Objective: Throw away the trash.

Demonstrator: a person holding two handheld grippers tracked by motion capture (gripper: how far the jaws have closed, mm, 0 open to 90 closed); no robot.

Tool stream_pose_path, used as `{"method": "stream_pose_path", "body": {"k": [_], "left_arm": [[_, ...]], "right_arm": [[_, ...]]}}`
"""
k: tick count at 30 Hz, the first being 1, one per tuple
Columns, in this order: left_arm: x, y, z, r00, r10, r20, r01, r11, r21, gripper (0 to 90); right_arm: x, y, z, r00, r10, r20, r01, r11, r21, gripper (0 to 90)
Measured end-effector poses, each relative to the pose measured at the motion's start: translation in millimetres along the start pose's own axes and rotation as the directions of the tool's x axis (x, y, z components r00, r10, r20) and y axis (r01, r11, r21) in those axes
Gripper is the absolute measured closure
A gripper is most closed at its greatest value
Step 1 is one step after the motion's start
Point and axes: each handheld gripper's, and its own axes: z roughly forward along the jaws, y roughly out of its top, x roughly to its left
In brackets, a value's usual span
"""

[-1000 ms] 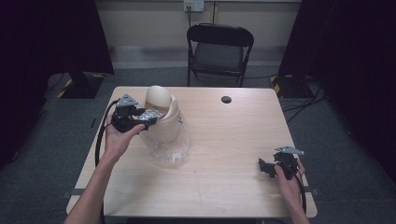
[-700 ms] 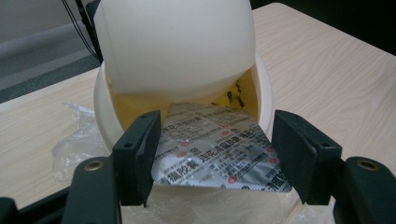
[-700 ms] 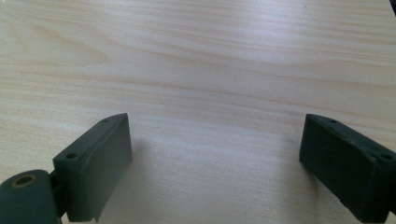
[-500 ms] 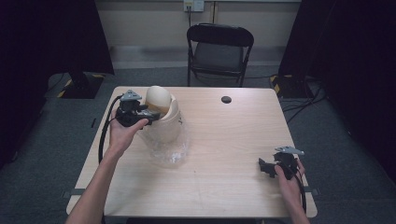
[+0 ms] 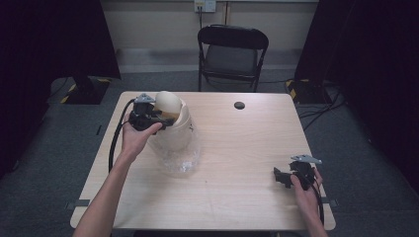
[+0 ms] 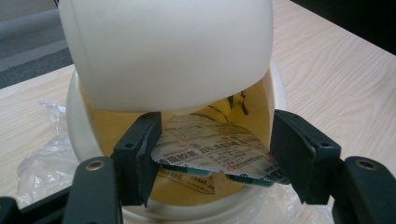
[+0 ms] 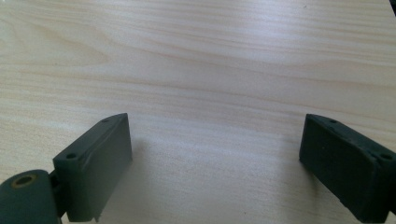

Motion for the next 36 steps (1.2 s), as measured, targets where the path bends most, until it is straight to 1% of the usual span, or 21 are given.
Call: {"method": "stream_pose_path", "body": {"k": [1, 3, 4, 7, 10, 12, 14, 15, 18, 19, 22, 23, 24, 25, 26, 28, 29, 32, 34, 35, 36], "left_arm": [[2.3, -0.4, 0.2, 1.0, -0.001, 0.006, 0.001, 1.0, -0.001, 33.6], [3.7, -0.8, 0.2, 0.9997, -0.021, 0.01, 0.021, 0.9998, -0.004, 27.4], [3.7, -0.8, 0.2, 0.9997, -0.021, 0.01, 0.021, 0.9998, -0.004, 24.9], [4.3, -1.4, -1.6, 0.9999, -0.012, 0.01, 0.012, 0.9999, 0.008, 23.0], [3.4, -1.2, -3.7, 0.9999, -0.01, 0.011, 0.01, 0.9999, 0.004, 21.6], [1.5, -0.9, -5.2, 0.9997, -0.018, 0.016, 0.018, 0.9998, -0.007, 20.7], [0.1, -0.3, -6.5, 0.9997, -0.011, 0.02, 0.011, 0.9998, -0.013, 19.0], [-1.8, 0.1, -8.4, 0.9998, -0.001, 0.019, 0.001, 0.9998, -0.018, 19.0], [-4.2, 0.3, -10.6, 0.9998, 0.006, 0.02, -0.006, 0.9998, -0.018, 18.1], [-5.8, -0.1, -13.6, 0.9998, 0.012, 0.019, -0.011, 0.9995, -0.028, 17.6], [-7.5, -4.1, -18.9, 1.0, -0.002, 0.005, 0.002, 0.9981, -0.061, 17.6], [-7.5, -4.1, -18.9, 1.0, -0.002, 0.005, 0.002, 0.9981, -0.061, 17.6], [-6.1, -7.5, -22.6, 1.0, -0.01, 0.001, 0.01, 0.997, -0.077, 17.6], [-5.4, -8.9, -24.5, 0.9998, -0.017, 0.007, 0.018, 0.9971, -0.074, 17.4], [-4.9, -10.0, -26.3, 0.9999, -0.014, 0.005, 0.014, 0.9974, -0.071, 16.7], [-5.1, -11.4, -28.6, 0.9999, -0.015, -0.003, 0.015, 0.9965, -0.082, 16.1], [-4.3, -13.8, -33.5, 0.9997, -0.026, 0.001, 0.026, 0.9952, -0.094, 16.1], [-4.0, -16.0, -37.5, 0.9994, -0.033, 0.001, 0.033, 0.9947, -0.097, 16.1], [-4.4, -20.0, -40.0, 0.9989, -0.047, -0.003, 0.046, 0.9928, -0.11, 16.0], [-4.0, -22.7, -40.5, 0.9989, -0.046, -0.007, 0.045, 0.9949, -0.09, 16.0], [-4.0, -22.7, -40.5, 0.9989, -0.046, -0.007, 0.045, 0.9949, -0.09, 16.0]], "right_arm": [[0.0, 0.0, -0.1, 1.0, 0.001, 0.001, -0.001, 1.0, 0.001, 8.4], [0.0, 0.0, 0.0, 1.0, 0.0, 0.0, 0.0, 1.0, 0.0, 8.4], [0.0, 0.0, 0.0, 1.0, 0.0, 0.0, 0.0, 1.0, 0.0, 8.4], [0.1, -0.1, 0.0, 1.0, 0.0, 0.001, 0.0, 1.0, 0.0, 8.4], [0.1, -0.1, -0.1, 1.0, 0.0, 0.001, 0.0, 1.0, 0.0, 8.4], [0.2, -0.1, -0.1, 1.0, 0.001, 0.002, -0.001, 1.0, 0.0, 8.4], [0.2, -0.1, -0.1, 1.0, 0.001, 0.002, -0.001, 1.0, 0.0, 8.4], [0.2, -0.1, -0.1, 1.0, 0.001, 0.002, -0.001, 1.0, 0.0, 8.4], [0.2, -0.1, -0.1, 1.0, 0.001, 0.002, -0.001, 1.0, 0.0, 8.4], [0.2, -0.1, -0.1, 1.0, 0.002, 0.002, -0.002, 1.0, 0.001, 8.4], [0.1, -0.1, -0.1, 1.0, 0.001, 0.002, -0.001, 1.0, 0.0, 8.4], [0.1, -0.1, -0.1, 1.0, 0.001, 0.002, -0.001, 1.0, 0.0, 8.4], [0.1, -0.1, -0.1, 1.0, 0.001, 0.001, -0.001, 1.0, 0.0, 8.4], [0.2, -0.1, -0.1, 1.0, 0.001, 0.002, -0.001, 1.0, 0.0, 8.4], [0.1, -0.1, -0.1, 1.0, 0.001, 0.001, -0.001, 1.0, 0.0, 8.4], [0.2, -0.1, -0.1, 1.0, 0.001, 0.002, -0.001, 1.0, 0.0, 8.4], [0.2, -0.1, -0.1, 1.0, 0.001, 0.002, -0.001, 1.0, 0.0, 8.4], [0.1, -0.1, -0.1, 1.0, 0.001, 0.001, -0.001, 1.0, 0.0, 8.4], [0.1, -0.1, -0.1, 1.0, 0.001, 0.002, -0.001, 1.0, 0.001, 8.4], [0.1, -0.1, 0.0, 1.0, 0.001, 0.001, -0.001, 1.0, 0.0, 8.4], [0.1, -0.1, 0.0, 1.0, 0.001, 0.001, -0.001, 1.0, 0.0, 8.4]]}}
